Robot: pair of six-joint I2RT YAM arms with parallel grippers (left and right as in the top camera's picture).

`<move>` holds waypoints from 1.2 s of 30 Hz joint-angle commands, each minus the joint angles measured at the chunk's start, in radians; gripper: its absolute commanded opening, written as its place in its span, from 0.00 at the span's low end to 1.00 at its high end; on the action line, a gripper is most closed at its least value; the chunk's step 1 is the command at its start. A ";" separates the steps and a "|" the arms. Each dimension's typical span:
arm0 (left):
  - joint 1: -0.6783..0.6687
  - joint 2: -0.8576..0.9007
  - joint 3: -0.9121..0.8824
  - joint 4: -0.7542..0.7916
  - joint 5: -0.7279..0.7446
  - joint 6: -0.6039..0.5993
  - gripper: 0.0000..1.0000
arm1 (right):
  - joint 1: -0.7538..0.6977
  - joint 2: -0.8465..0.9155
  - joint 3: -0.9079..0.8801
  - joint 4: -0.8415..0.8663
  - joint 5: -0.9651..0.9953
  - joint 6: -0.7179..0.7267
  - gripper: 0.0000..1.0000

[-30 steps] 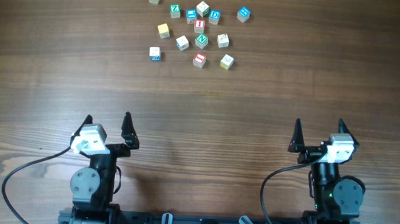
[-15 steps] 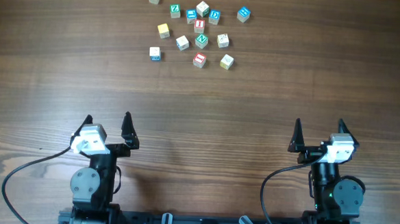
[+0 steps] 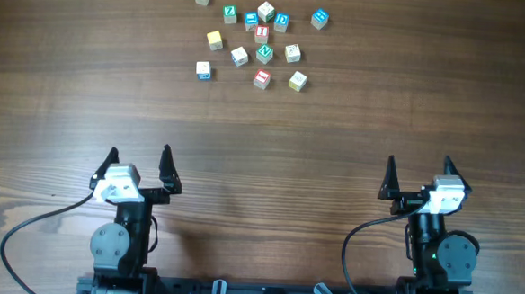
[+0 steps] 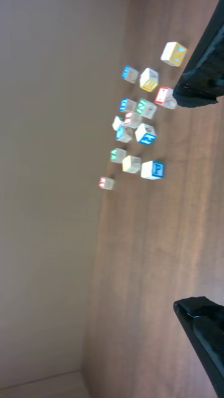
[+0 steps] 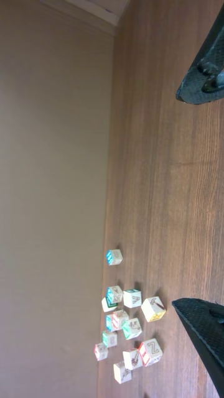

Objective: Form a circle

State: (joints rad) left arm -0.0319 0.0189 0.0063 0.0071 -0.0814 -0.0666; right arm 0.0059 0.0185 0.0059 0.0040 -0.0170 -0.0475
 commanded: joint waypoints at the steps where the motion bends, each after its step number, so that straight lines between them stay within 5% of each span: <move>1: -0.005 -0.003 0.000 0.067 0.001 0.033 1.00 | 0.004 -0.005 -0.001 0.003 0.016 -0.005 1.00; 8: -0.005 -0.003 0.155 -0.070 0.081 -0.001 1.00 | 0.004 -0.005 -0.001 0.003 0.016 -0.005 1.00; 18: -0.005 0.206 0.780 -0.533 0.080 -0.001 1.00 | 0.004 -0.005 -0.001 0.003 0.016 -0.005 1.00; 28: -0.005 0.836 1.421 -0.937 0.085 0.007 1.00 | 0.004 -0.005 -0.001 0.003 0.016 -0.005 1.00; 36: -0.005 1.521 1.931 -1.247 0.162 0.010 1.00 | 0.004 -0.005 -0.001 0.003 0.016 -0.005 1.00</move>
State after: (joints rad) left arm -0.0326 1.3338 1.7985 -1.1748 0.0280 -0.0643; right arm 0.0063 0.0193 0.0059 0.0044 -0.0174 -0.0475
